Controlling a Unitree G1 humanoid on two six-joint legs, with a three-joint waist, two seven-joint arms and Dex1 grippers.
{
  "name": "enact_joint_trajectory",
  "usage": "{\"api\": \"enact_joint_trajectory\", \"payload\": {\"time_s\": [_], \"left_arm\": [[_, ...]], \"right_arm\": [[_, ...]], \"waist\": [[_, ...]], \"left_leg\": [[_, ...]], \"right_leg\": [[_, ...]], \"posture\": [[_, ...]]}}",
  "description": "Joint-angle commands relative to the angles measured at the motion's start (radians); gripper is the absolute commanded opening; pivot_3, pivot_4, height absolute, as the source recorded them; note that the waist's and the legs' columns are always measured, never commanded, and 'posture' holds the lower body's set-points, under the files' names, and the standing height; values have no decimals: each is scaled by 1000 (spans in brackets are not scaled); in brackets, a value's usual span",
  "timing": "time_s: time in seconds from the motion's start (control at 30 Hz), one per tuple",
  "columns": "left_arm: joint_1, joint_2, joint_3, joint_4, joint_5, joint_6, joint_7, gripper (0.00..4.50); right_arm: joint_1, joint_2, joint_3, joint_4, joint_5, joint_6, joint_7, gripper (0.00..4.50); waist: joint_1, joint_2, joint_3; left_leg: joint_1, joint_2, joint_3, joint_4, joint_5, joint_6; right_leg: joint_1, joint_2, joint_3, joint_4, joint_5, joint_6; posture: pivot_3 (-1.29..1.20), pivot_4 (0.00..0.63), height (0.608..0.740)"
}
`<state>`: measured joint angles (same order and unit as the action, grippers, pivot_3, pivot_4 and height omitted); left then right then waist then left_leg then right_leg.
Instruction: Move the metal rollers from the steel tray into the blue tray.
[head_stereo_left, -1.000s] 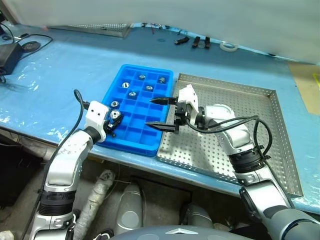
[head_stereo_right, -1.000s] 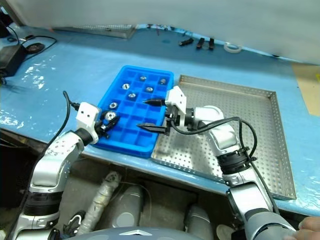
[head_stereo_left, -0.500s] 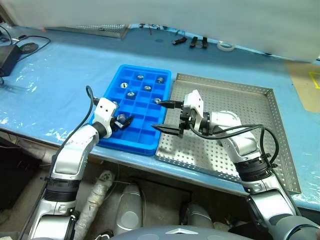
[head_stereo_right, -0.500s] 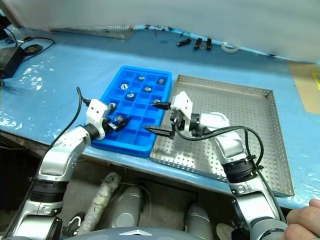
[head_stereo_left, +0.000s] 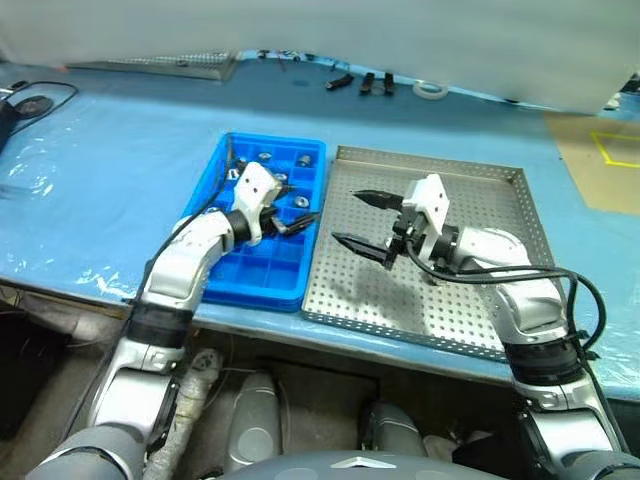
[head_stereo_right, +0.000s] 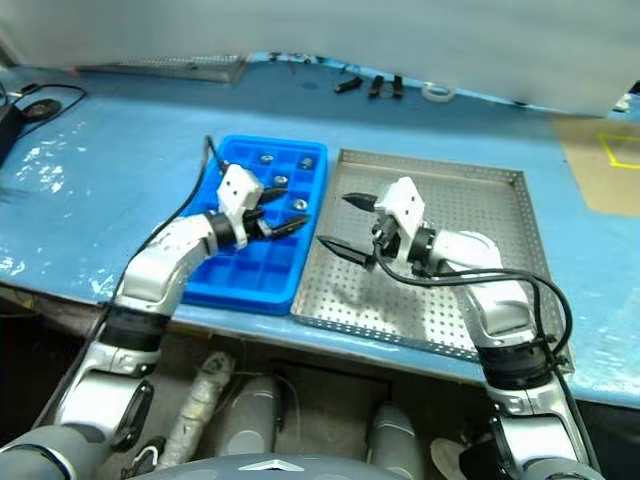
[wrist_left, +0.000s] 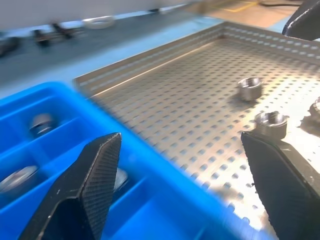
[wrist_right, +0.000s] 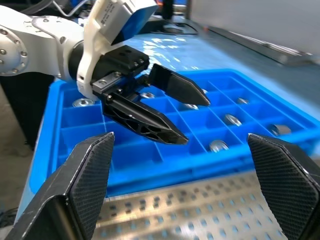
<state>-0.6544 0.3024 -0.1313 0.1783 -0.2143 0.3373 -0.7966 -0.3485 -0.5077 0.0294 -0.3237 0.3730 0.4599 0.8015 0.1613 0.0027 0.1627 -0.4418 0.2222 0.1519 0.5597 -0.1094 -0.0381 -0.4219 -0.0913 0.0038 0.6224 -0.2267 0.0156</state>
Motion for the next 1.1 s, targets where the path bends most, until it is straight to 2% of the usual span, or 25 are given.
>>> {"api": "enact_joint_trajectory", "payload": {"time_s": [0.03,0.23,0.3,0.37,0.47,0.67,0.87,1.1], "left_arm": [[-97,-38,-34,122,14,-90,-62,4031],[-191,-100,-59,315,36,-190,-141,4031],[-210,-111,-40,333,0,-164,-186,4031],[-218,-101,-20,327,-41,-122,-247,4385],[-203,-67,-2,279,-76,-90,-307,4472],[-127,12,9,142,-97,-22,-325,4472],[18,178,7,-111,-162,103,-435,4472],[54,212,18,-188,-167,129,-392,4472]], "right_arm": [[62,-17,-72,-131,25,44,-72,4500],[192,-14,-145,-279,37,109,-186,4500],[230,-7,-143,-315,35,119,-216,4500],[252,3,-133,-331,33,119,-237,4500],[251,18,-111,-315,26,108,-253,4500],[198,46,-54,-176,1,33,-229,4500],[90,94,-2,136,-80,-130,-195,4500],[-9,156,17,332,-108,-229,-169,4500]], "waist": [[-20,0,0],[-84,0,0],[-100,0,0],[-112,0,0],[-125,0,0],[-122,0,0],[-119,0,0],[-105,1,0]], "left_leg": [[0,0,0,0,0,0],[2,0,2,0,0,1],[3,0,2,-1,-1,1],[3,1,2,-2,-1,2],[4,0,4,-2,-2,4],[5,1,5,-2,-3,5],[4,1,6,-2,-4,7],[4,1,6,-3,-3,6]], "right_leg": [[0,0,0,0,0,0],[1,0,3,-1,0,0],[1,0,3,-1,0,0],[1,0,3,-1,0,0],[1,0,4,-1,0,-1],[1,0,5,-1,0,-1],[1,0,3,-3,0,-1],[2,0,2,-2,0,-2]], "posture": [[-144,150,740],[-262,150,740],[-288,150,740],[-290,150,740],[-282,150,740],[-206,150,740],[-113,150,740],[-79,150,740]]}}
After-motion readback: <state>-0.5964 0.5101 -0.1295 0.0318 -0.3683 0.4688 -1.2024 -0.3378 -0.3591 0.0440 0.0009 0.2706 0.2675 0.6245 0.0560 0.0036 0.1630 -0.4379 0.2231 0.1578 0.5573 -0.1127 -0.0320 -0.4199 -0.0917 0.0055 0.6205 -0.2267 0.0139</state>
